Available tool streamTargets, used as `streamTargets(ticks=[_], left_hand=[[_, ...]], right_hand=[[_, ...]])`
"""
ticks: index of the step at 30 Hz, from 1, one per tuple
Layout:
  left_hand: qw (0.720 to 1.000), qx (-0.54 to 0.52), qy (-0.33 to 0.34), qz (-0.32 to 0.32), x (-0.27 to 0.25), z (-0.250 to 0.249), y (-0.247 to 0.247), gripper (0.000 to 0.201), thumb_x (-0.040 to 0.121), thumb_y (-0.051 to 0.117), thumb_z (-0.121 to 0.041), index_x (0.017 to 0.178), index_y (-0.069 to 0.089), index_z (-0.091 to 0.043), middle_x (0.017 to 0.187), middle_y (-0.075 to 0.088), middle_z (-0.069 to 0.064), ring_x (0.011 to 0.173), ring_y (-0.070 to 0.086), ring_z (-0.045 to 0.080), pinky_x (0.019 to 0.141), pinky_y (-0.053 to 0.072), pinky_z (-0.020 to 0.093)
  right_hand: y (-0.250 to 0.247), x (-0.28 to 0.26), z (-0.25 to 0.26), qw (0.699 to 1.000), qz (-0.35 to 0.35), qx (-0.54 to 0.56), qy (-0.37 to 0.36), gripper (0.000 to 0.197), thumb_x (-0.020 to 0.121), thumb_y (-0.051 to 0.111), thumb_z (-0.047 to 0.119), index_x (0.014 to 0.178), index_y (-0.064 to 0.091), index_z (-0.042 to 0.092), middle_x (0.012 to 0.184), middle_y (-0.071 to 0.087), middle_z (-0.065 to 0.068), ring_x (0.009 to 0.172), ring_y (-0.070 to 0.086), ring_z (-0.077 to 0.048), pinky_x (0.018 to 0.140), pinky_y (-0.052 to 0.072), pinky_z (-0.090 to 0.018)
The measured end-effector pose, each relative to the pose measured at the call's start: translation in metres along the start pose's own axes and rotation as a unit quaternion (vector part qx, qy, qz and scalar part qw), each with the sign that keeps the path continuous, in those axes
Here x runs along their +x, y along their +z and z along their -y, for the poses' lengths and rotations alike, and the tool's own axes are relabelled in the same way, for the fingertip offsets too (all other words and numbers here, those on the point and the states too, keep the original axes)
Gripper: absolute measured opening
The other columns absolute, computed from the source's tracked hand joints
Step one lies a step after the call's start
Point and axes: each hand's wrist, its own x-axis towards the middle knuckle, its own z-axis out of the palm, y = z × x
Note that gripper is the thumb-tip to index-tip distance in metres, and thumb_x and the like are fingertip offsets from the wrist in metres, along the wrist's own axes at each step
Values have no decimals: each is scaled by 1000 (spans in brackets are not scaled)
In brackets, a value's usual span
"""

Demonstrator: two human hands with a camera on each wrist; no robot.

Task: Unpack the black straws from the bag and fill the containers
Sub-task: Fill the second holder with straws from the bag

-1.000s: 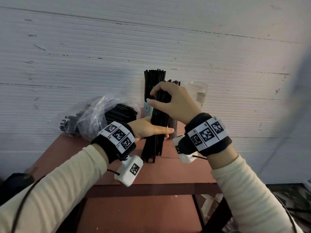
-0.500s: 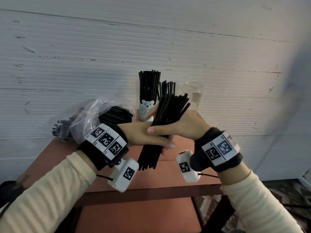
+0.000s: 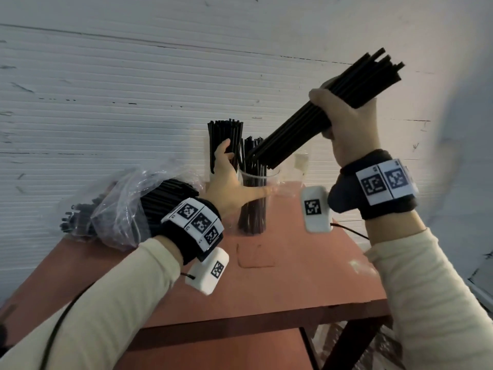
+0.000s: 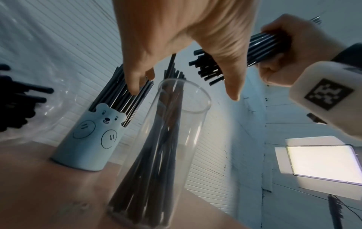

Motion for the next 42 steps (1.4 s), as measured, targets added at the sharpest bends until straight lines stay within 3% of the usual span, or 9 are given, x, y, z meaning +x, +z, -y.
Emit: streamTargets(ticks=[3,5,11,16,20,26,31,37,42], left_hand=[[998,-6,-47,44,20,4,3,142,57,92,-38,151,-14,-25,157,21,3,144,24,17,119,22,42],[997,1,-49,59,26,5,3,143,49,92,-44,152,-6,-29,153,31,0,140,32,17,117,27,44],[998,6,-46,51,26,11,5,90,66,88,-23,140,36,-20,120,56,-9,116,53,12,94,39,25],[997,12,-44,65,25,12,1,85,68,87,-25,138,39,-22,112,56,-13,108,54,8,83,40,15],[997,15,-48,59,25,14,2,82,68,87,-22,135,42,-19,116,55,-12,110,52,6,79,37,10],[997,15,-53,60,25,12,4,86,68,87,-22,139,38,-18,121,54,-9,112,49,8,92,35,21],[997,3,-62,55,23,11,5,97,68,87,-26,145,31,-16,132,52,-5,117,48,9,96,35,23],[996,0,-69,55,20,7,5,93,70,86,-23,144,32,-15,121,52,-8,109,48,6,89,36,20],[995,-1,-73,61,20,4,5,92,71,85,-20,145,30,-16,121,50,-9,113,48,9,90,35,20]], right_hand=[[5,17,-8,999,-6,-20,26,15,78,69,10,70,57,15,61,51,4,51,47,-9,43,33,-21],[10,27,-18,997,8,-49,51,15,77,70,13,73,56,13,62,51,2,52,47,-11,44,34,-21],[30,44,-42,972,122,-160,122,22,77,72,16,70,51,16,64,49,-1,51,41,-13,42,28,-21],[38,41,-60,906,263,-270,193,26,73,77,32,70,55,17,62,44,-2,50,37,-13,43,29,-24],[34,27,-67,853,351,-320,218,41,69,80,48,89,69,13,68,62,1,59,55,-12,52,43,-24],[30,10,-61,899,249,-355,57,50,76,74,51,113,60,20,96,61,4,77,53,-6,66,41,-21],[41,5,-70,881,268,-359,-152,51,93,58,27,142,42,21,147,39,-1,134,37,-18,111,31,-31],[48,6,-74,869,300,-368,-141,32,98,45,17,126,60,11,129,57,-4,119,51,-15,101,36,-22],[46,5,-74,861,293,-397,-121,36,101,42,28,130,57,15,136,54,0,125,48,-12,103,33,-20]])
